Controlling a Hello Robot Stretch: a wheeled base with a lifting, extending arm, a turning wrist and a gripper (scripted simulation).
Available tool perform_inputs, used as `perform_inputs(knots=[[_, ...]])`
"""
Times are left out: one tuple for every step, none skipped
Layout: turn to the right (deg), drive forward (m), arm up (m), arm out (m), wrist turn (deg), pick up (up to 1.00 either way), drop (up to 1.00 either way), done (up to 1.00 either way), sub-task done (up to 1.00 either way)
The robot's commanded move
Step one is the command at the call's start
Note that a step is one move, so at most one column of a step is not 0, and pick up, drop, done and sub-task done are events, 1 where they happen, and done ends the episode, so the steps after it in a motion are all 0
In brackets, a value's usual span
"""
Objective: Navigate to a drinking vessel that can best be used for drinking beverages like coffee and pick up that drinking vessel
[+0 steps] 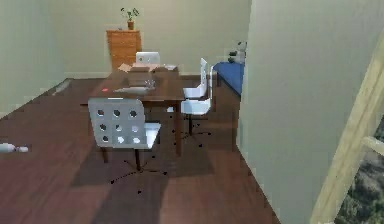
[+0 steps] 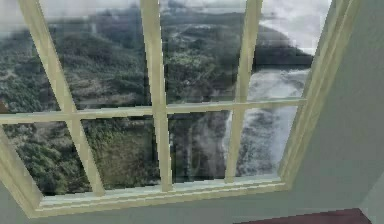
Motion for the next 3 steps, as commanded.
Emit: perform_inputs(knots=[[0.0, 1.00, 0.00, 0.00, 0.0, 0.00, 0.00, 0.00, 0.00], [6.0, 0.00, 0.00, 0.00, 0.0, 0.00, 0.00, 0.00, 0.00], [0.0, 0.45, 0.00, 0.00, 0.0, 0.00, 0.00, 0.00, 0.00]])
